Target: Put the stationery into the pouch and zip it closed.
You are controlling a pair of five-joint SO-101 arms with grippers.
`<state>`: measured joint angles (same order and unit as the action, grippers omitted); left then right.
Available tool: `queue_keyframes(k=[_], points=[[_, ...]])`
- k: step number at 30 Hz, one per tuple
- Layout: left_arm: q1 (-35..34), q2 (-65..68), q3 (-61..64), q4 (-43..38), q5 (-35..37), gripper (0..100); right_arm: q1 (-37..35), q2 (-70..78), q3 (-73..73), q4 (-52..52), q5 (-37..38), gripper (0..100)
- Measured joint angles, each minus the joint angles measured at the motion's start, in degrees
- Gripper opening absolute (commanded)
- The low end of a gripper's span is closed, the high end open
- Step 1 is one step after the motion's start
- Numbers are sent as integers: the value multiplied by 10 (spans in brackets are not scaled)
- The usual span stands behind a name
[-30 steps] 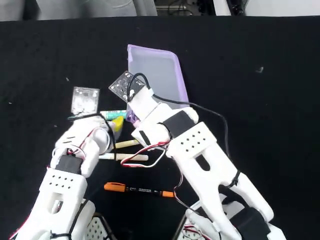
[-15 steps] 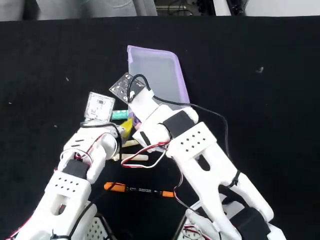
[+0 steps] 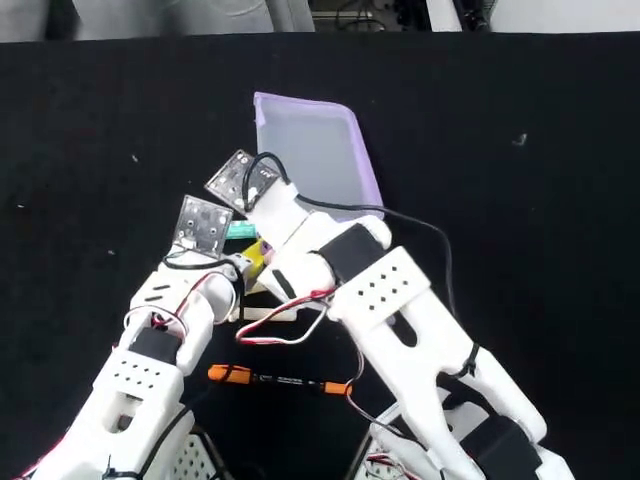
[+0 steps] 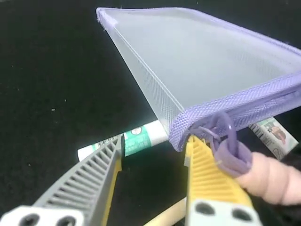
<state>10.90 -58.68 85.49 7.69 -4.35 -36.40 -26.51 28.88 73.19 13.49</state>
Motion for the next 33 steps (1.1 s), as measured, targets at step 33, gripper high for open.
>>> queue_keyframes(k=[33], points=[[-9,-4,6,-20,-76,29,48,-93,5,40,33,11]])
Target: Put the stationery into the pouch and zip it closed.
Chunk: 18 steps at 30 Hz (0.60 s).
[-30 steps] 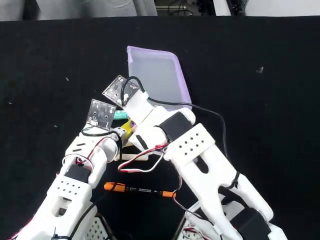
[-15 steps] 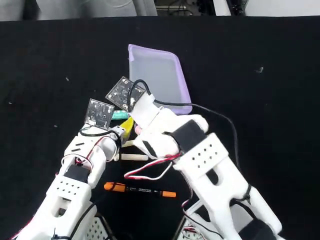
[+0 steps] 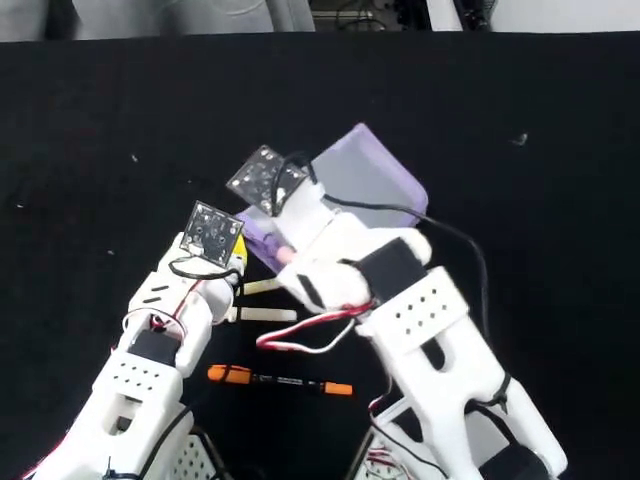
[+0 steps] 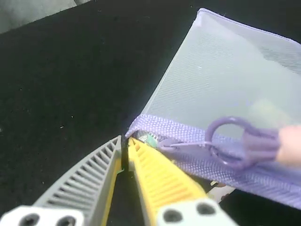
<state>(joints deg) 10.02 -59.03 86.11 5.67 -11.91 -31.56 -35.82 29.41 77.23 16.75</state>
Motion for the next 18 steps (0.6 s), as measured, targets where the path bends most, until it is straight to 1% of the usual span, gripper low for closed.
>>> queue_keyframes(k=[9,13,18], points=[[-11,1,1,0,-2,29,74,-16,0,61,56,11],[-22,1,1,0,-2,29,113,-16,0,84,63,11],[-23,1,1,0,-2,30,121,-16,0,86,63,11]])
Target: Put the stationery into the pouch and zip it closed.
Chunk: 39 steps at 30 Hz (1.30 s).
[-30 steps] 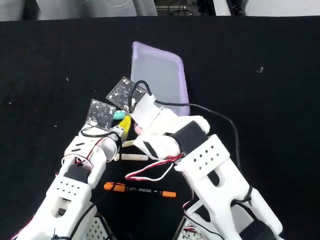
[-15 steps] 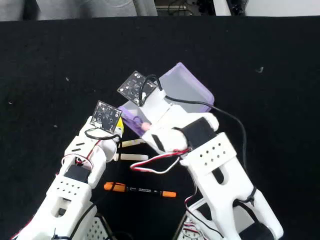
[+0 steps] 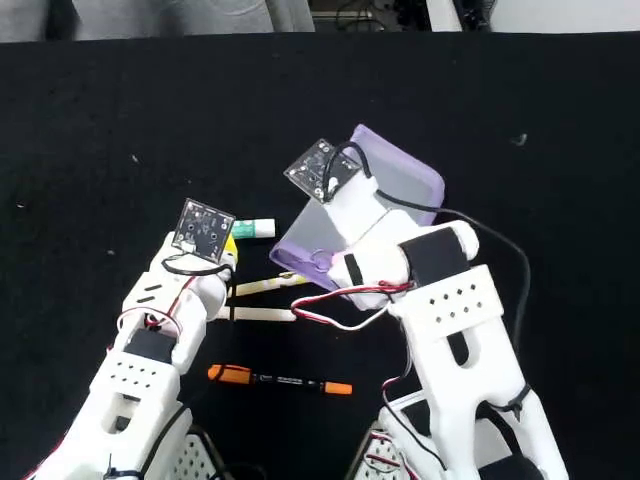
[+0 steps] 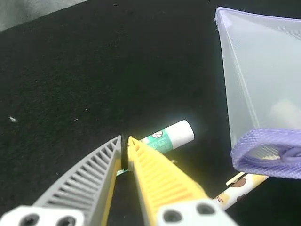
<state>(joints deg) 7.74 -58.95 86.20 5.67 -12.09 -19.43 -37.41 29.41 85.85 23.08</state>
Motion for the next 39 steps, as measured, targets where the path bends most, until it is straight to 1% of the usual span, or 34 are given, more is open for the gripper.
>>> queue_keyframes(k=[6,11,13,16,20,27,30,32,36,39], points=[[2,0,0,1,0,30,0,0,0,0,0,11],[2,0,-1,36,2,30,2,0,0,0,0,11],[2,0,-2,52,16,40,2,0,0,0,0,11],[2,0,-17,78,34,140,2,0,0,0,0,11],[4,0,-22,100,41,273,2,0,0,0,0,11],[23,-6,-22,111,46,284,2,0,0,0,0,11],[26,-47,-25,159,46,284,2,0,0,0,0,11],[39,-97,-30,208,46,284,4,0,0,0,0,11],[79,-230,-29,309,46,284,4,0,0,0,0,11],[90,-353,0,347,46,285,4,0,0,0,0,11]])
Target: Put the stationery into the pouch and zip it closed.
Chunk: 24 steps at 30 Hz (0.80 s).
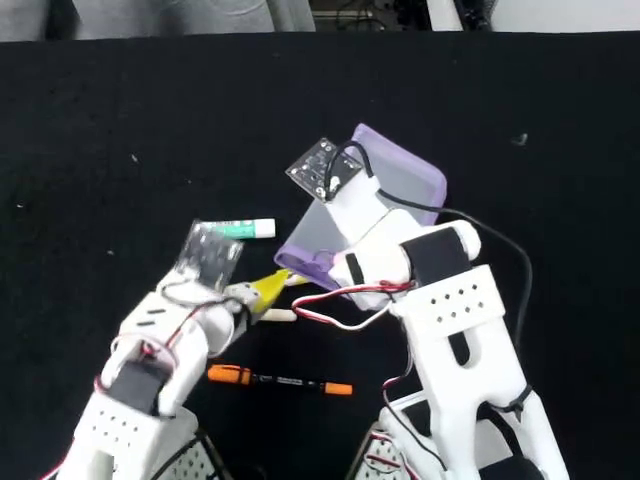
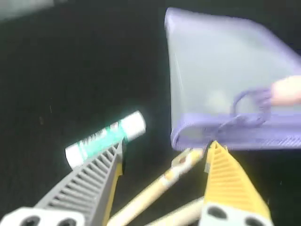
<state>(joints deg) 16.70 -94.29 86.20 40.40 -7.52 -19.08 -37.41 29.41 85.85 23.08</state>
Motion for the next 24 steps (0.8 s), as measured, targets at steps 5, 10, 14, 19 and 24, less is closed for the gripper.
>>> queue_keyframes(k=[5,10,14,19,24], points=[[0,-78,46,11,0,285,0,0,0,0,0,11],[5,-63,47,11,0,285,0,0,0,0,0,11],[5,-62,47,8,0,285,0,0,0,0,0,11],[6,-58,65,-40,0,285,0,0,0,0,0,11],[8,-58,69,-58,-13,284,0,0,0,0,0,11]])
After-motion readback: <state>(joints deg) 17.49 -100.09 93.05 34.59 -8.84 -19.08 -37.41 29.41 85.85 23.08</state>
